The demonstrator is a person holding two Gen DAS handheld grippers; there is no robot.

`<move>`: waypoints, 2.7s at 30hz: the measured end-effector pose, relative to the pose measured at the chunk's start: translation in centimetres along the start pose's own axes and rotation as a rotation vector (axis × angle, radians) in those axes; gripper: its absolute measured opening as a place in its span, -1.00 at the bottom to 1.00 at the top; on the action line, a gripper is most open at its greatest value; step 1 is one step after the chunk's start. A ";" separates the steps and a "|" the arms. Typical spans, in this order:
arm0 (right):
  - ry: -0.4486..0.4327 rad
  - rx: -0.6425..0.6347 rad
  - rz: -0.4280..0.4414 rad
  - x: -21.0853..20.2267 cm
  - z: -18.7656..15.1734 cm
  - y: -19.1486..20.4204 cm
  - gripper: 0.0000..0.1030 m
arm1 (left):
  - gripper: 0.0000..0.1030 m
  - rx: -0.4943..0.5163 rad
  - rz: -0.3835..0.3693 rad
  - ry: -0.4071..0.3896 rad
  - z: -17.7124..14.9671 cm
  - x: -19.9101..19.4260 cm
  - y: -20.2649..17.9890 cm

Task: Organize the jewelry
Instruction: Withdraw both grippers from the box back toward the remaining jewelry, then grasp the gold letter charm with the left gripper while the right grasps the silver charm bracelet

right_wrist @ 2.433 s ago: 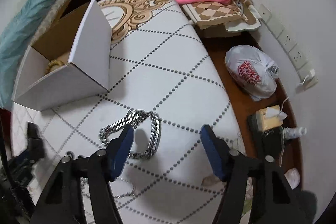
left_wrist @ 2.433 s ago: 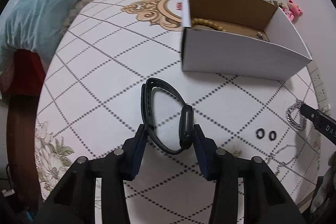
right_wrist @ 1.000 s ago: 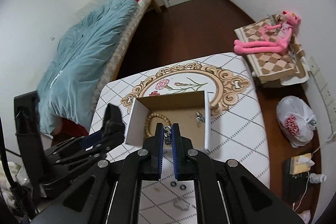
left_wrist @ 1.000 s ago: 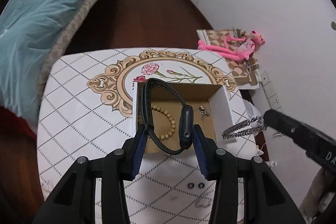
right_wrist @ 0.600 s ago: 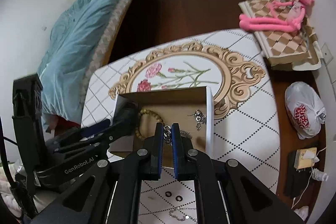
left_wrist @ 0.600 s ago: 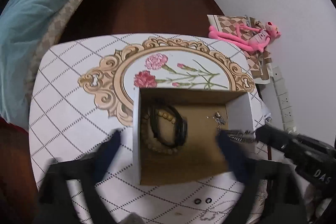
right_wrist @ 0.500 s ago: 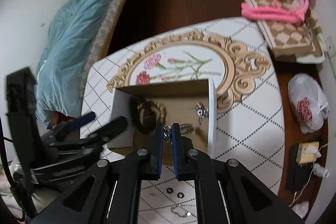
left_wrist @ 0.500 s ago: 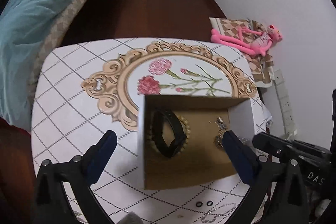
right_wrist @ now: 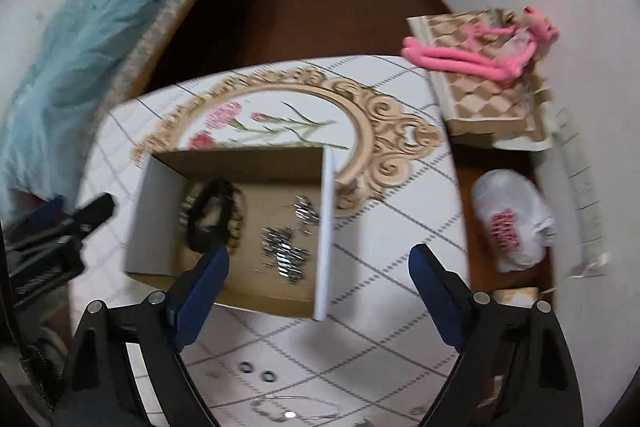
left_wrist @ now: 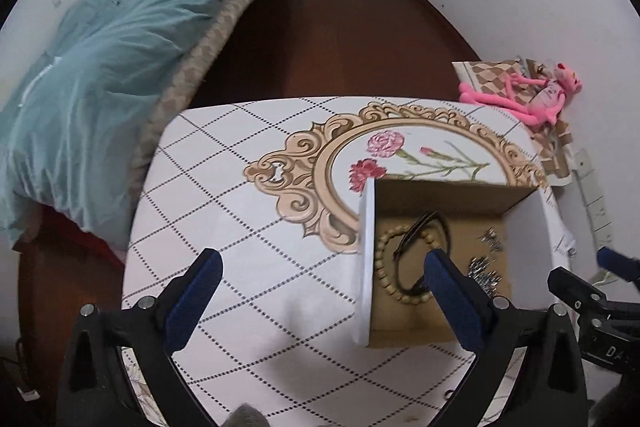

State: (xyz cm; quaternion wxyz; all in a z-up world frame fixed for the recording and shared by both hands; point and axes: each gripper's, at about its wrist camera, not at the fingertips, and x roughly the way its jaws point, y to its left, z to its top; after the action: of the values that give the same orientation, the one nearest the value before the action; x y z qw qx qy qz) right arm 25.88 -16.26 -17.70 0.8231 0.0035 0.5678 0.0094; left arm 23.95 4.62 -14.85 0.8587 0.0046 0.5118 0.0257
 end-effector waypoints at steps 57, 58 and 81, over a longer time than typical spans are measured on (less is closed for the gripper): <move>0.018 0.214 0.017 1.7 -19.0 -3.5 0.50 | 0.99 0.017 0.126 0.066 -16.4 -3.6 -1.7; -0.013 0.204 0.004 1.5 -19.0 -3.2 0.36 | 0.99 0.016 0.127 0.068 -16.6 -3.5 -1.6; -0.165 0.215 0.036 -2.2 -17.9 -5.5 -0.98 | 0.49 0.053 -0.099 0.151 -16.0 0.5 -6.1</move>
State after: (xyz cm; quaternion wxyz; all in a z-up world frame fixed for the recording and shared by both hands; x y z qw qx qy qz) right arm 8.44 -21.92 -22.09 0.8615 0.1025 0.4958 -0.0372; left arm 10.42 -1.73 -23.12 0.8175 0.0001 0.5751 -0.0302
